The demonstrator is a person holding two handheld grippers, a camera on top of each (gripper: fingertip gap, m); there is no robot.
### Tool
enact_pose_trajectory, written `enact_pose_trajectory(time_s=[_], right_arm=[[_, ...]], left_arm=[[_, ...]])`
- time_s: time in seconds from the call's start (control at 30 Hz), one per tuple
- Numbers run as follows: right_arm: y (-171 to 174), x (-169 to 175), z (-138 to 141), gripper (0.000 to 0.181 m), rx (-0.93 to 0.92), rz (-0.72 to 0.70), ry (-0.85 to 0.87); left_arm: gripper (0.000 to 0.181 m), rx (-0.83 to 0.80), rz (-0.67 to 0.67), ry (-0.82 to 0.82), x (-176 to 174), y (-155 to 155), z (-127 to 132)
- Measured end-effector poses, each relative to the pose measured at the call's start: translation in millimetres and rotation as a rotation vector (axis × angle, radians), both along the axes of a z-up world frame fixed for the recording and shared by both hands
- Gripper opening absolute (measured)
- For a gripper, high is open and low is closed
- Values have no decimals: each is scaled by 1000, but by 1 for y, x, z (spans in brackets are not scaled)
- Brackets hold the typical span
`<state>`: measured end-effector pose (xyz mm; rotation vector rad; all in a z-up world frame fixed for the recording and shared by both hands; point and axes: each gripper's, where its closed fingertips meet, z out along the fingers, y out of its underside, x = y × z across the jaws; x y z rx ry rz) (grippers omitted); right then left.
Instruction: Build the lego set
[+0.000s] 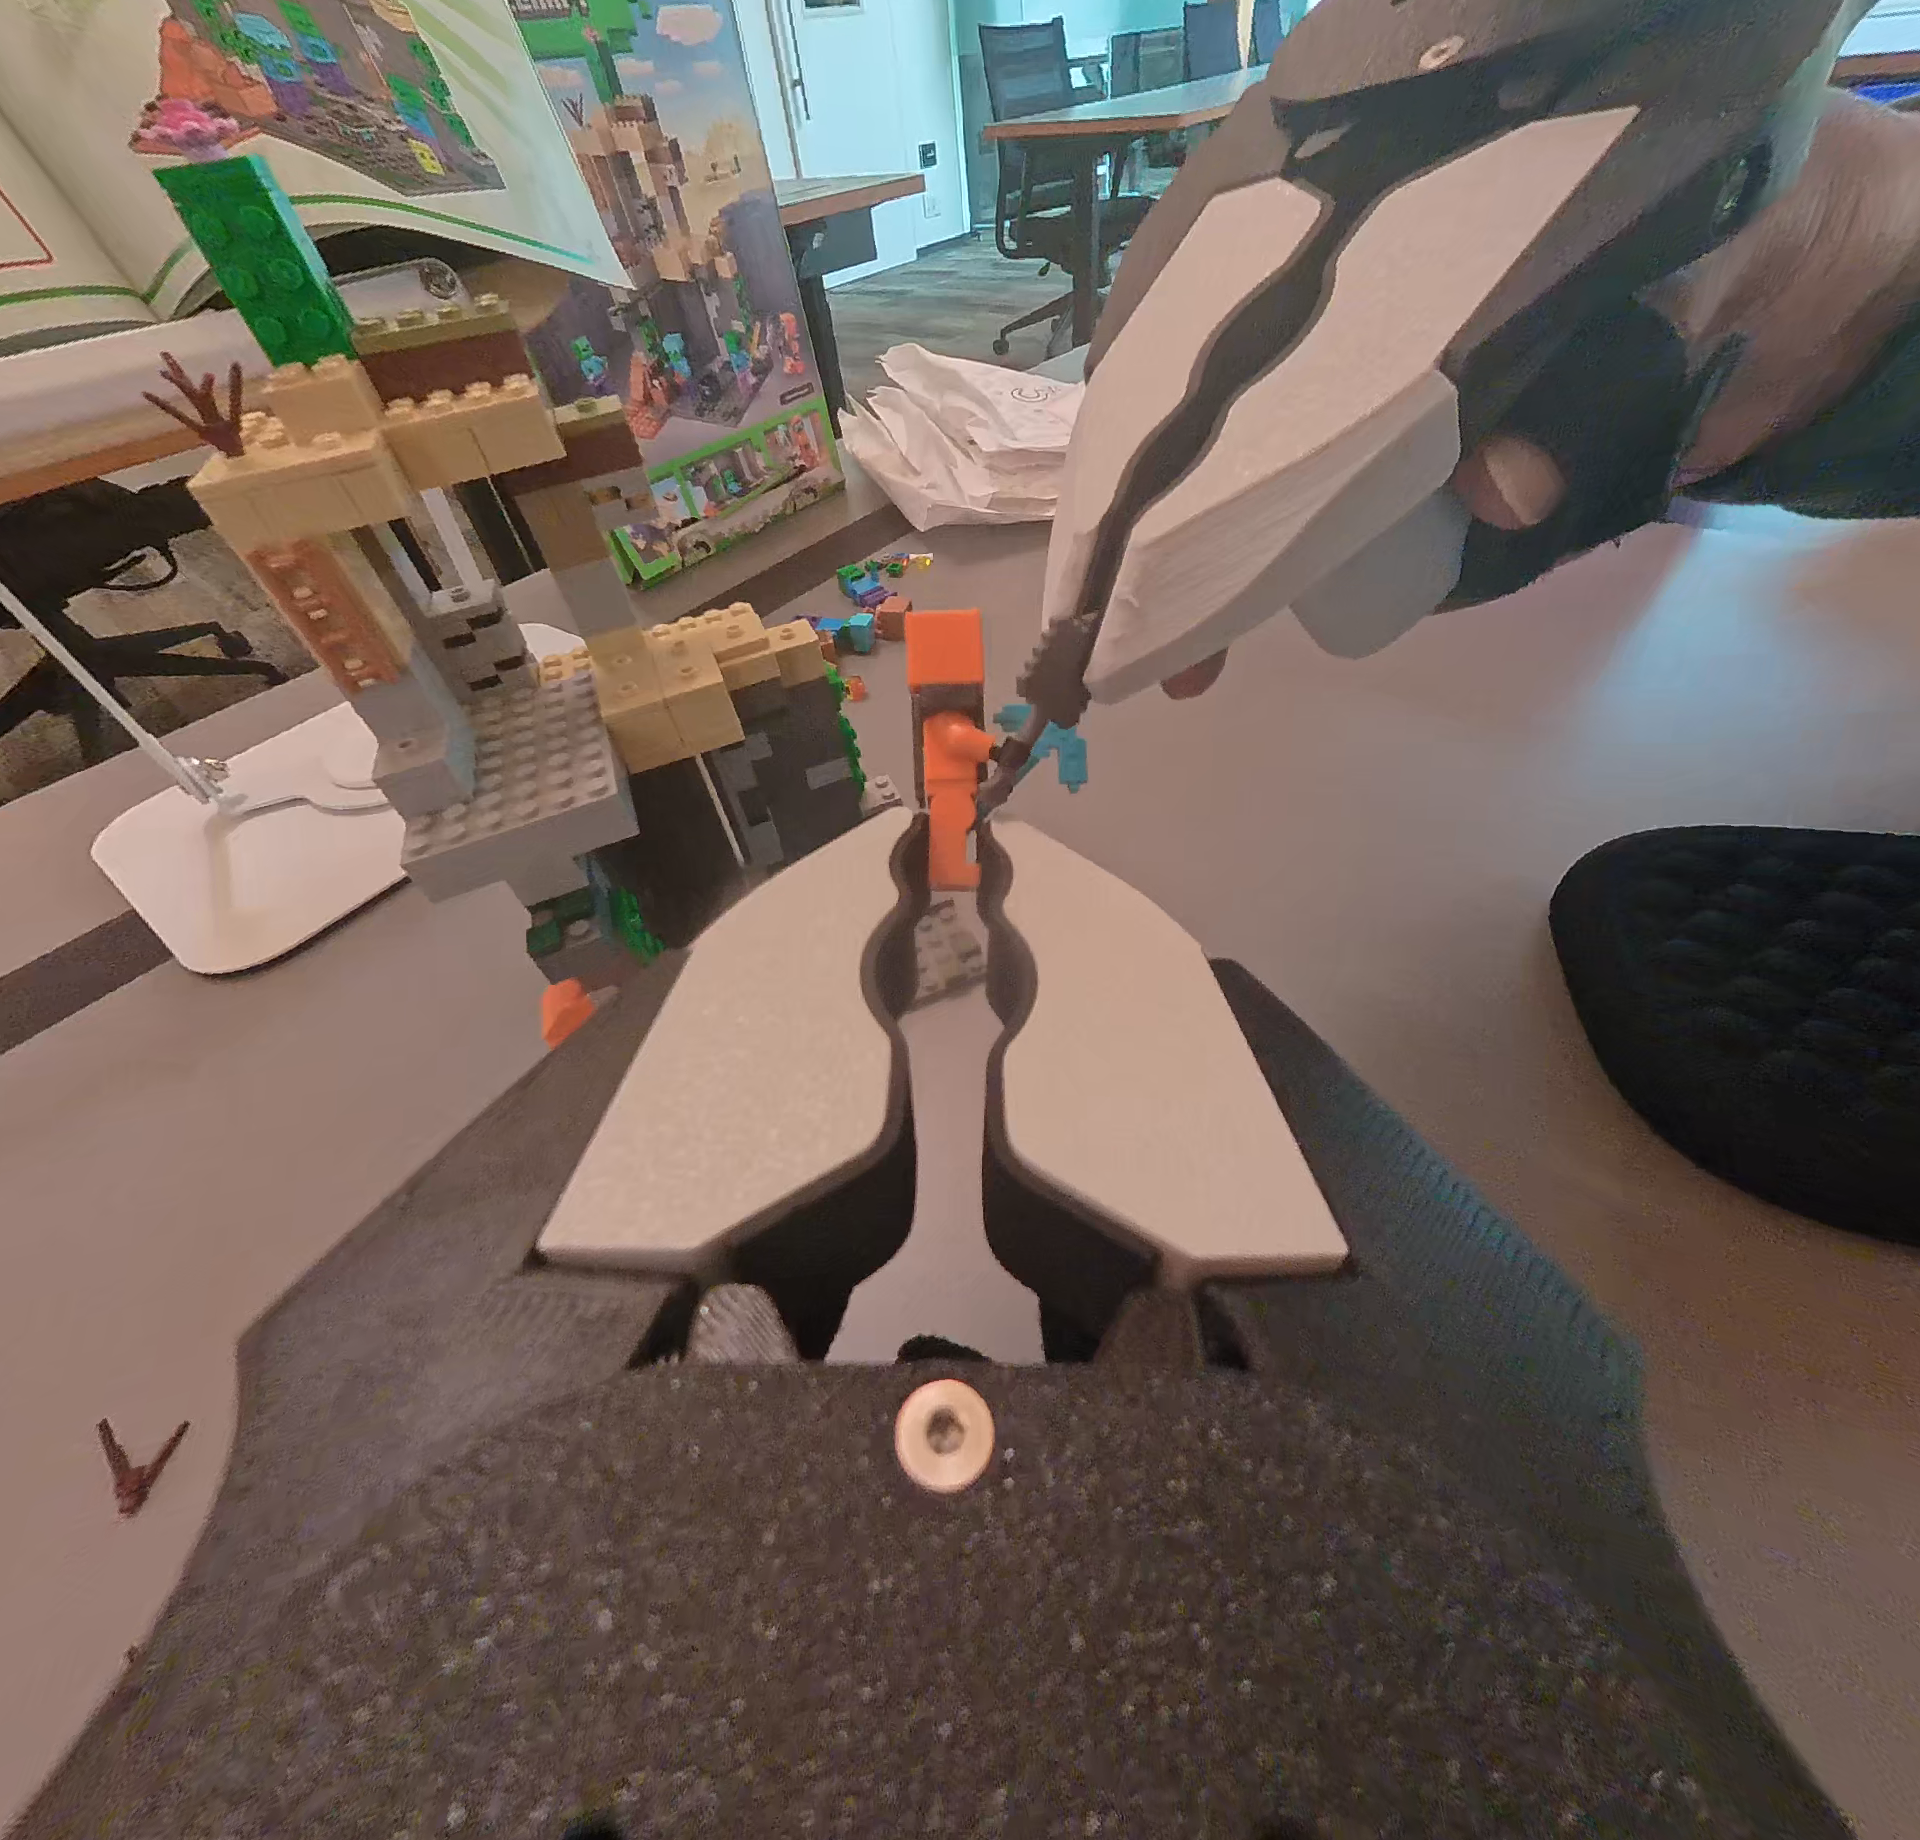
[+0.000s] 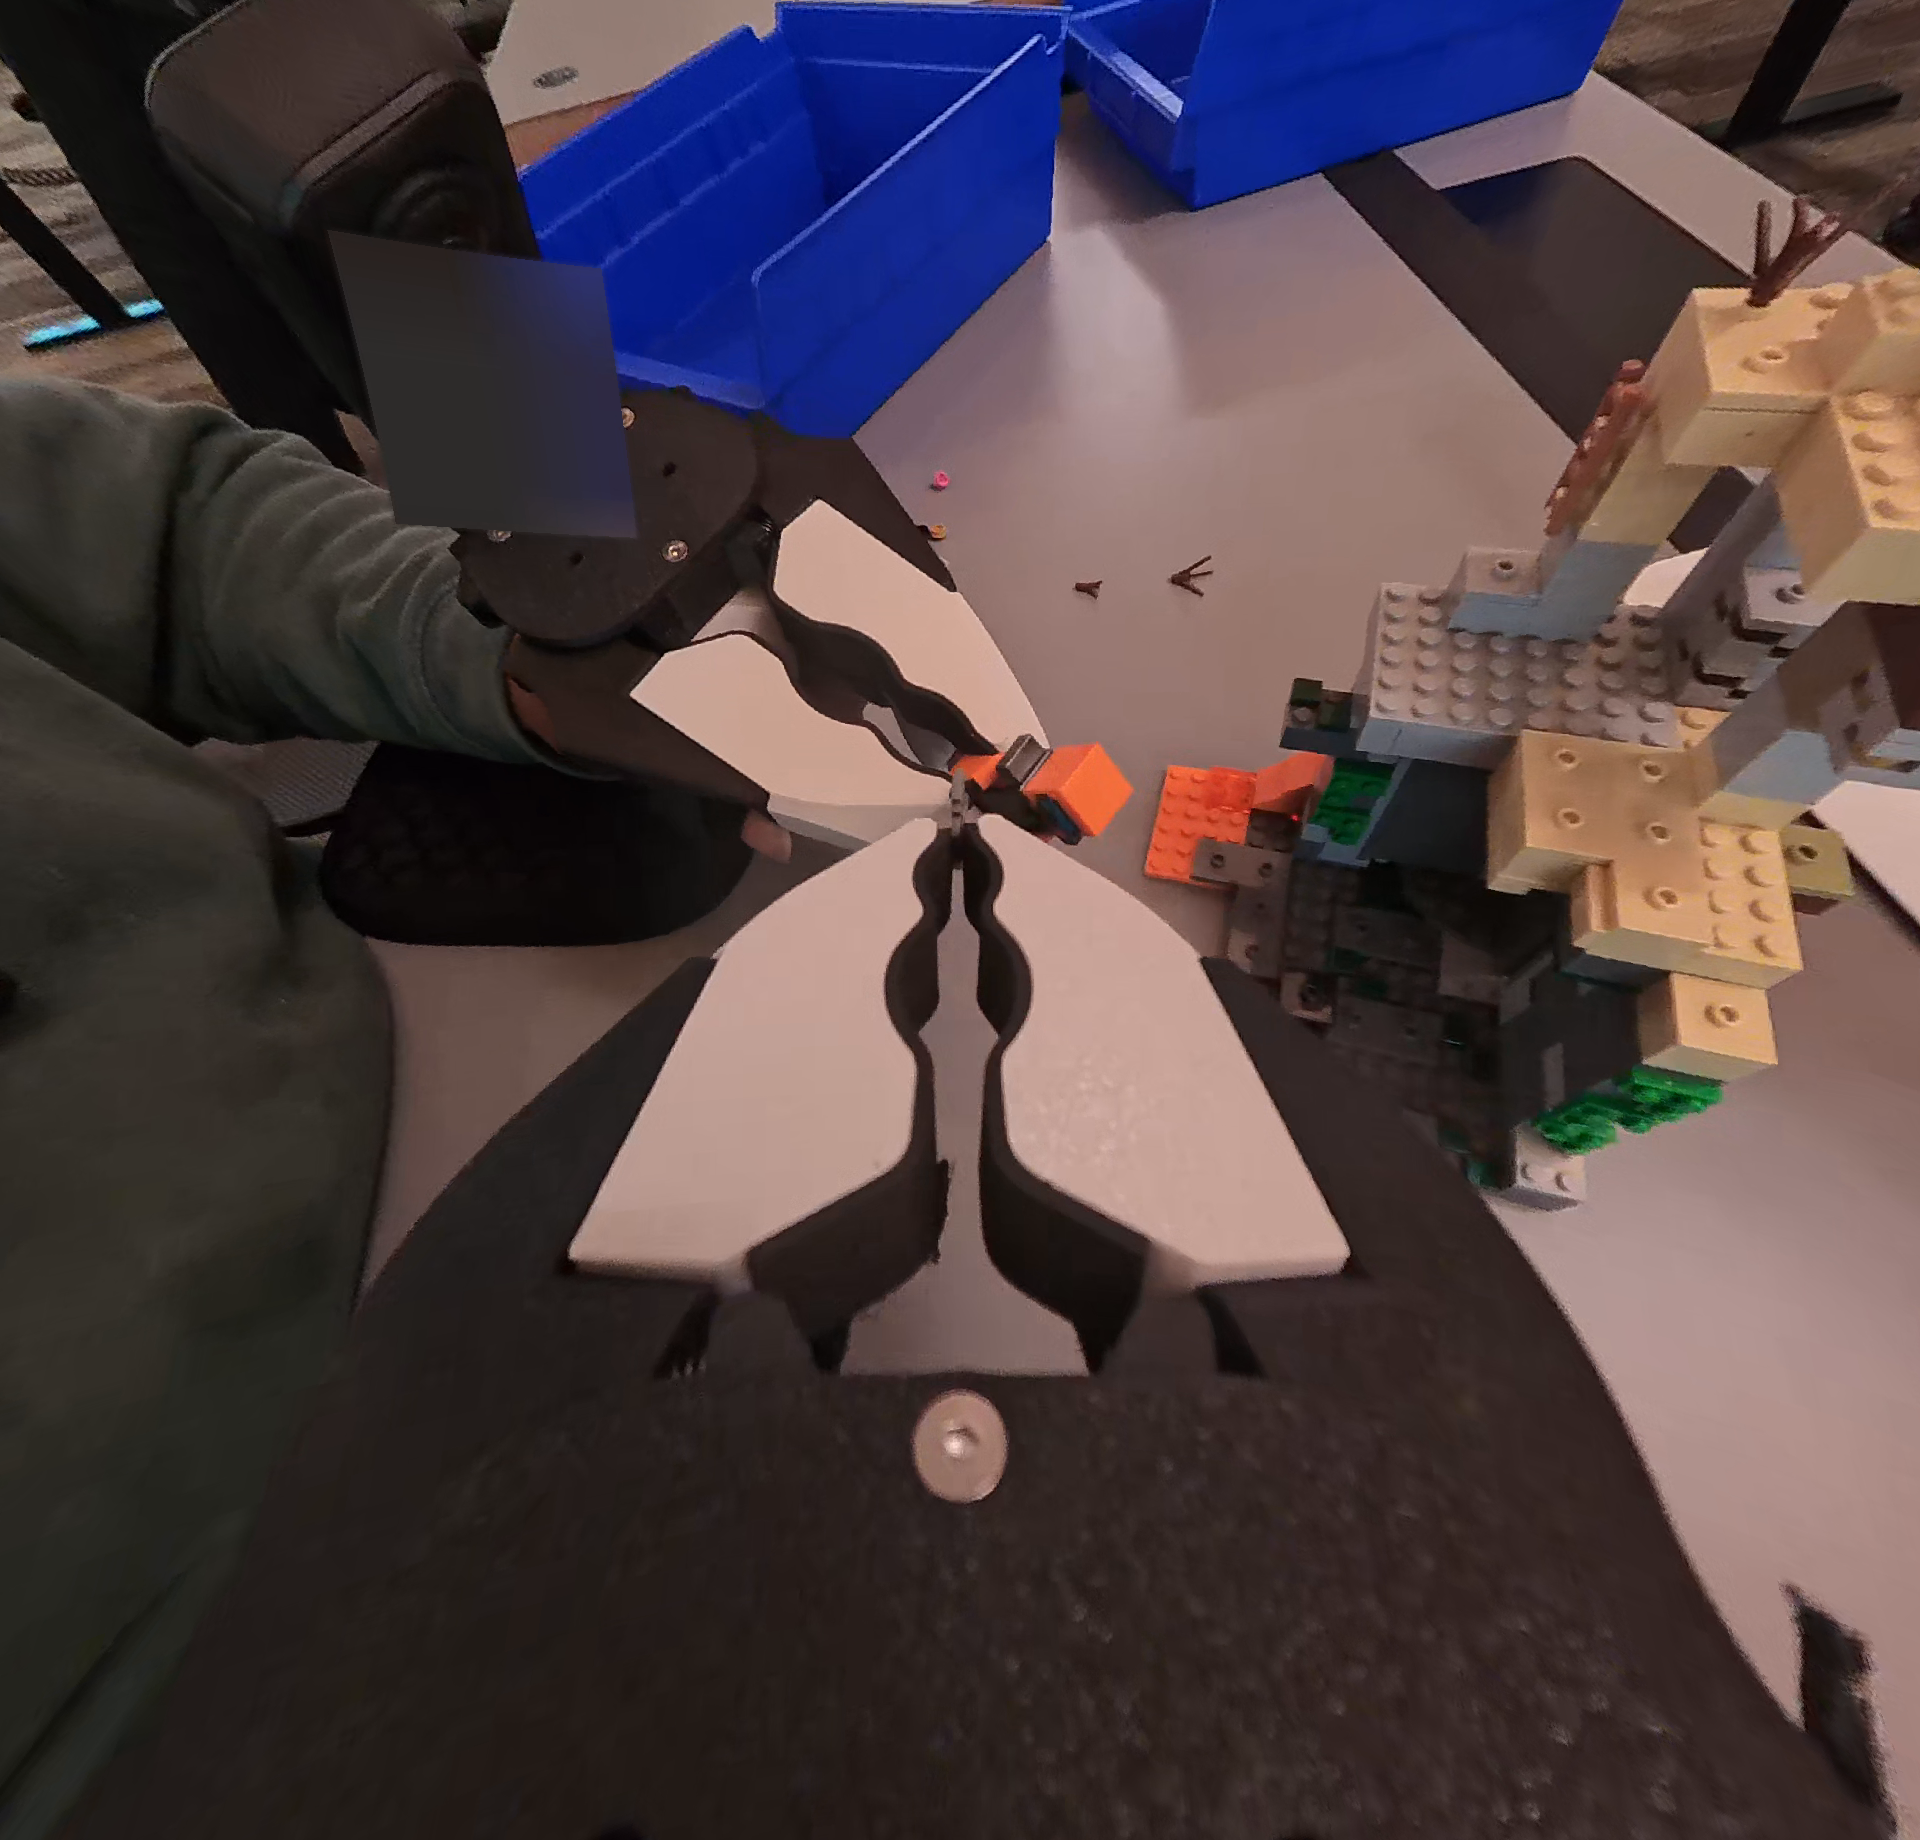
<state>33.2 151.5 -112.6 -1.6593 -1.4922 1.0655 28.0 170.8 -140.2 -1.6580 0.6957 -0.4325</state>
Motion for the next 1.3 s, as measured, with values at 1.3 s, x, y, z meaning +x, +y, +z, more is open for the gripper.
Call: enact_pose_trajectory(time_s=[1.3], right_arm=[[15, 12, 25, 18, 231, 200, -92]], left_arm=[[8, 52, -116, -78, 0, -11, 15]])
